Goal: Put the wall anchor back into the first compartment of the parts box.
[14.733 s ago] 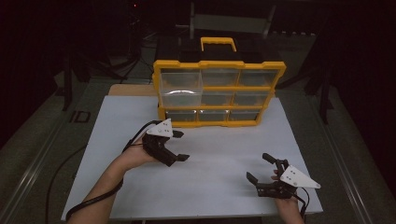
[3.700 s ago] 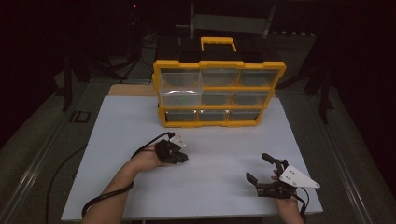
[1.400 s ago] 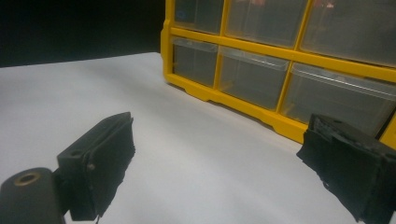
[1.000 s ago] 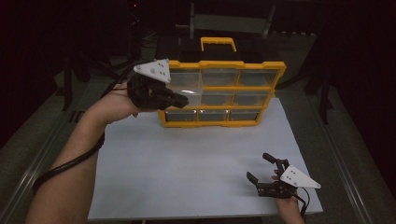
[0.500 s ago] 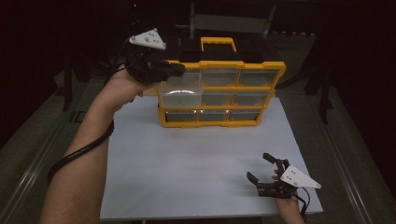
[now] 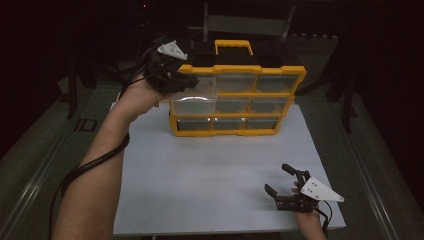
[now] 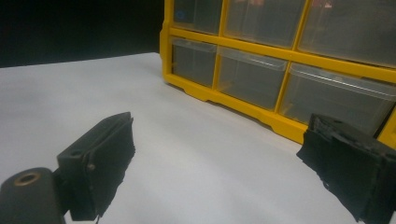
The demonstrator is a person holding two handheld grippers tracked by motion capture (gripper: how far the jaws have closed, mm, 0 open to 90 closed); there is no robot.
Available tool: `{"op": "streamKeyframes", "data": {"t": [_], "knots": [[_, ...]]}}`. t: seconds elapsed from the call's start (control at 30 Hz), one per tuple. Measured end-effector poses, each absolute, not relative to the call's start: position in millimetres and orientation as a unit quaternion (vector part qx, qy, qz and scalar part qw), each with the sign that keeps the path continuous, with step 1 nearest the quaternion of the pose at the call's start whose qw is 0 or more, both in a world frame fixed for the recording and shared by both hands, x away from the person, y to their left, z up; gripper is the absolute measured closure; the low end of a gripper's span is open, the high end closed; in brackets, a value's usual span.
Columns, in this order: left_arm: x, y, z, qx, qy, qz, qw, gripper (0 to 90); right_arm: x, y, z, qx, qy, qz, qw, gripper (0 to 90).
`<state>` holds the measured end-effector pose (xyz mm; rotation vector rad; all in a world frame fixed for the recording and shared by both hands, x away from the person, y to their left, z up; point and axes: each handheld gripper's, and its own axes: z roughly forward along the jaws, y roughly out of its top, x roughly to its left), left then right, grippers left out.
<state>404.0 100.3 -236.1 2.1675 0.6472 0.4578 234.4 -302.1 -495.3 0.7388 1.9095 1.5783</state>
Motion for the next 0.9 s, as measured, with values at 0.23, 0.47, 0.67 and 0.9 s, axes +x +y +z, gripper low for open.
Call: {"op": "streamKeyframes", "data": {"t": [0.23,0.47,0.67,0.9], "knots": [[396,98,-232,0.853,0.265,0.185,0.409,47.8,235,-303,-495,0.275,0.71,0.587,0.276,8.9],[388,110,-230,0.845,0.27,0.167,0.43,10.7,234,-303,-495,0.275,0.71,0.587,0.277,8.9],[373,126,-238,0.844,0.252,0.156,0.448,0.0,234,-302,-495,0.274,0.71,0.586,0.278,8.9],[354,144,-253,0.842,0.243,0.154,0.457,0.0,234,-302,-494,0.274,0.709,0.586,0.279,8.9]]}}
